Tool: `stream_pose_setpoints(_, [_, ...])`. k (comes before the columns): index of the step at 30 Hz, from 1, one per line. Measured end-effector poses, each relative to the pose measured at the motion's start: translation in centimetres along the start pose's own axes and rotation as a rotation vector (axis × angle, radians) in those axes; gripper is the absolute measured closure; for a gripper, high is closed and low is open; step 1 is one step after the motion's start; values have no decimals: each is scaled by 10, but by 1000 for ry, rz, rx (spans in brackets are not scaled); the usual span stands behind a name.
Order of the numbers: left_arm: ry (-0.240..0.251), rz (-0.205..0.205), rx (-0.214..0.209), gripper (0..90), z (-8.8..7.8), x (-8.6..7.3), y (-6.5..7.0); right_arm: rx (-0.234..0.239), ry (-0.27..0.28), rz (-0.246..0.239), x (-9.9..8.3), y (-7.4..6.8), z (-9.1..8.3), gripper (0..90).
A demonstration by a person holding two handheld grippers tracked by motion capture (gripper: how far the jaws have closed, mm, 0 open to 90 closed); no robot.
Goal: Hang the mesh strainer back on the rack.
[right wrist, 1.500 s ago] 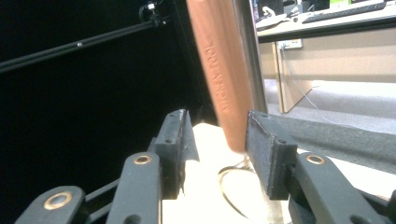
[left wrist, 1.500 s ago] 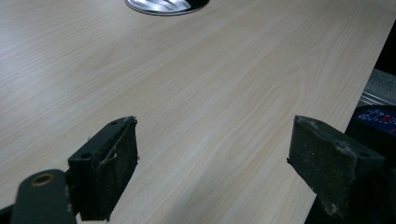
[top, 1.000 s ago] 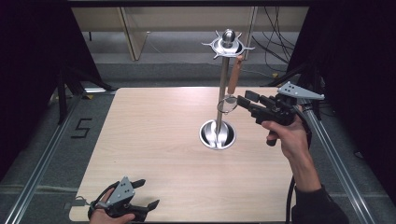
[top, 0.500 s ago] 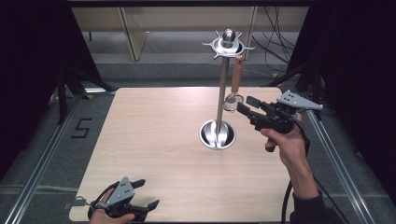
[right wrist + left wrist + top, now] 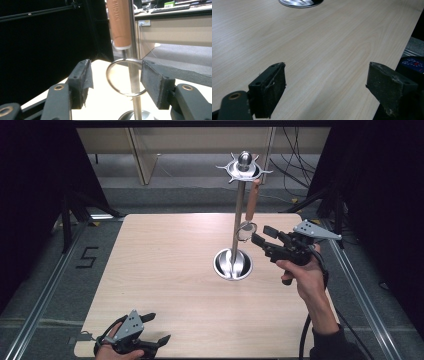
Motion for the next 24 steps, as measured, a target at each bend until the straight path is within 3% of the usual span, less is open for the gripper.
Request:
stream_pose_setpoints(6, [3, -8, -4, 151, 0, 0, 0, 1, -4, 1, -2, -1, -1, 393])
stream_pose_setpoints(7, [3, -35, -2, 151, 0, 0, 1, -7, -3, -12, -3, 0, -1, 391])
stream_pose_setpoints(17, [-12, -14, 10, 151, 0, 1, -1, -18, -39, 0, -13, 4, -8, 379])
stream_pose_setpoints(18, [-13, -12, 6, 152, 1, 1, -2, -20, -41, -18, -15, 6, -8, 378])
stream_pose_setpoints(19, [-5, -25, -4, 151, 1, 2, 0, -23, -46, -11, -16, 6, -9, 378])
stream_pose_setpoints(21, [-5, -10, -5, 152, 1, 2, -2, -22, -59, -4, -21, 6, -10, 378])
stream_pose_setpoints(24, [7, -36, -3, 152, 2, 2, -1, -18, -78, -10, -27, 7, -12, 377])
Point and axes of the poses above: each handheld gripper's, and its own axes: z roughly forward along the jaws, x roughly out of its top, y roughly to its right, the point moved 4 cm from there along z, roughly forward along the jaws, and after that the axes turned 6 degrees about -z, right-handed, at the moved point
